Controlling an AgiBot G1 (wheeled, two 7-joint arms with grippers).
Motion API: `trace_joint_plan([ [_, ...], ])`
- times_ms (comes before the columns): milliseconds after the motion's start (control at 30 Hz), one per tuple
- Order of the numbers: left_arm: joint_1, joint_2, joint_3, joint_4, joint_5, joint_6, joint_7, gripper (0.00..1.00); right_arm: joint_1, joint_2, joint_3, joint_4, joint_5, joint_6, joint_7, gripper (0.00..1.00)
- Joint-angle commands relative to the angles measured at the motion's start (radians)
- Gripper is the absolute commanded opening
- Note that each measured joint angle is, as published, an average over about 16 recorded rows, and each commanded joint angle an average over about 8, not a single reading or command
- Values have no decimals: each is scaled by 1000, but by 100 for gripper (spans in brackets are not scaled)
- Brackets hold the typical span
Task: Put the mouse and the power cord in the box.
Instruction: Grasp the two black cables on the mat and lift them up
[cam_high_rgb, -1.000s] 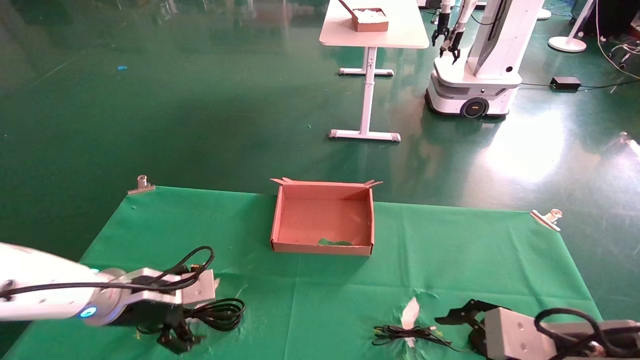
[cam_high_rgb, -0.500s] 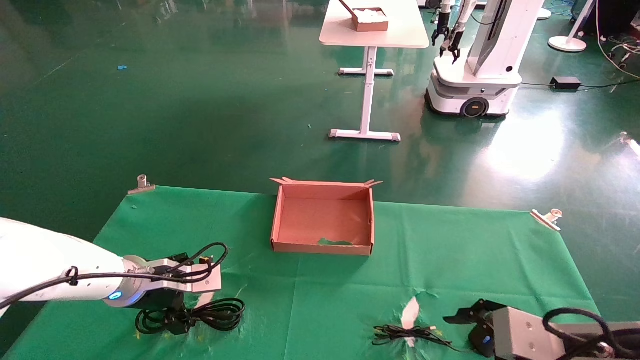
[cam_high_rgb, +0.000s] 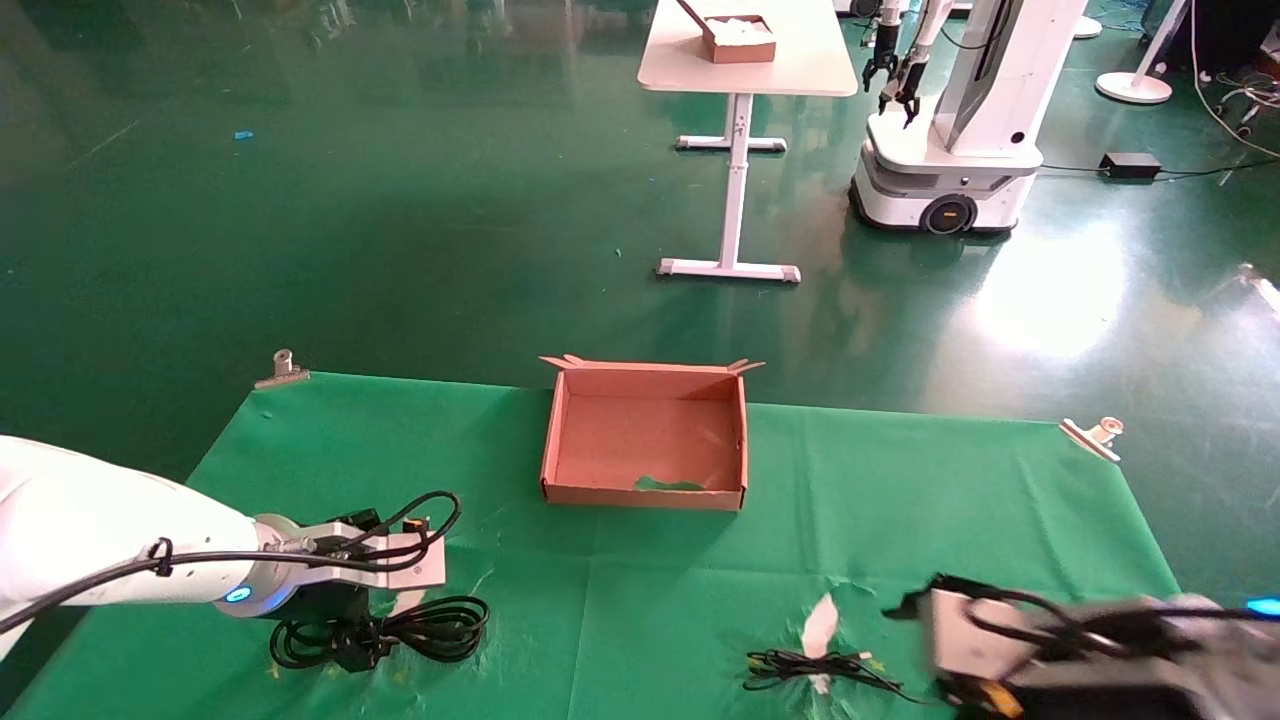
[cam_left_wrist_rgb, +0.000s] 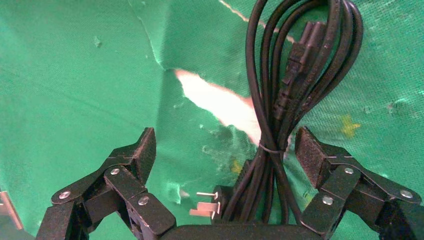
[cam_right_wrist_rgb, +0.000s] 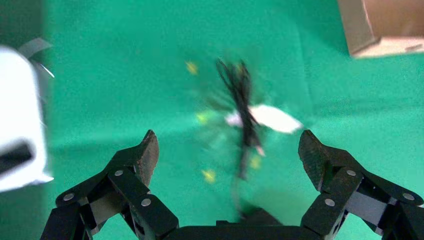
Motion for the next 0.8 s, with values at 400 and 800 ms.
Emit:
trace_joint_plan([
  [400, 1, -1, 0, -3, 1, 1, -3, 100, 124, -287, -150, -215, -315, 57, 52, 100],
  [800, 1, -1, 0, -4, 2, 1, -3, 42, 156, -376, -183, -364, -377, 93, 41, 57],
])
